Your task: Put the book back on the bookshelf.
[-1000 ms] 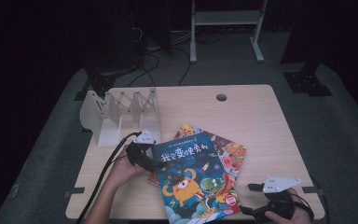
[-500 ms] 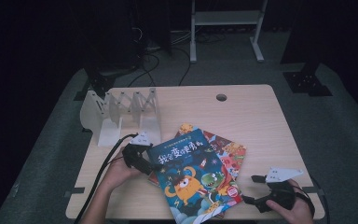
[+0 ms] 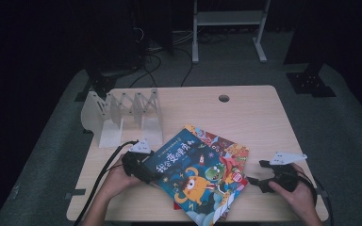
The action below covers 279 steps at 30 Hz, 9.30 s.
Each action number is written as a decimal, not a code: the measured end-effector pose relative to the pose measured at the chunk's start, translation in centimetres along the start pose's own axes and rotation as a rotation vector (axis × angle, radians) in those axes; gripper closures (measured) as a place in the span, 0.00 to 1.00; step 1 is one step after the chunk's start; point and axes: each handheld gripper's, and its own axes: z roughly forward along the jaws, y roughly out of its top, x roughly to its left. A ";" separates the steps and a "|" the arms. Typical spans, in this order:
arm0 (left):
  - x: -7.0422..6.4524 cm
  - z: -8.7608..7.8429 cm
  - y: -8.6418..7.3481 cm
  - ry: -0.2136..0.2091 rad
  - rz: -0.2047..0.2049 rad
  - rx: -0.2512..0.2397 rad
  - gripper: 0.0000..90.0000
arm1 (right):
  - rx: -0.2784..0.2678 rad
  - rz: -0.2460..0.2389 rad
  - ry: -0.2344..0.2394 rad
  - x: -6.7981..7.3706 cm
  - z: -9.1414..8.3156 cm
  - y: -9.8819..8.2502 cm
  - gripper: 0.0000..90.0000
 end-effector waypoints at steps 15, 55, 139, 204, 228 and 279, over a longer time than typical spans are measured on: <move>0.0 -0.2 -0.9 -0.033 -0.046 -0.019 0.00 | -0.012 0.030 -0.093 -2.4 1.4 2.0 0.21; -0.2 -0.8 -1.3 -0.064 -0.059 0.025 0.00 | 0.000 0.018 -0.140 -4.2 4.1 4.7 0.19; -1.0 -1.7 -4.1 -0.146 -0.268 0.012 0.00 | 0.032 -0.198 0.223 5.5 2.8 3.0 1.00; 0.4 -8.1 0.7 0.028 -0.242 -0.159 0.21 | 0.049 -0.294 0.209 10.2 4.9 3.7 0.99; 1.4 -11.6 6.7 0.043 -0.177 -0.114 0.43 | 0.040 -0.315 0.196 11.2 6.8 5.5 0.99; 3.7 -14.0 20.0 -0.045 -0.166 0.095 0.82 | -0.018 -0.248 0.201 10.6 10.0 8.4 0.94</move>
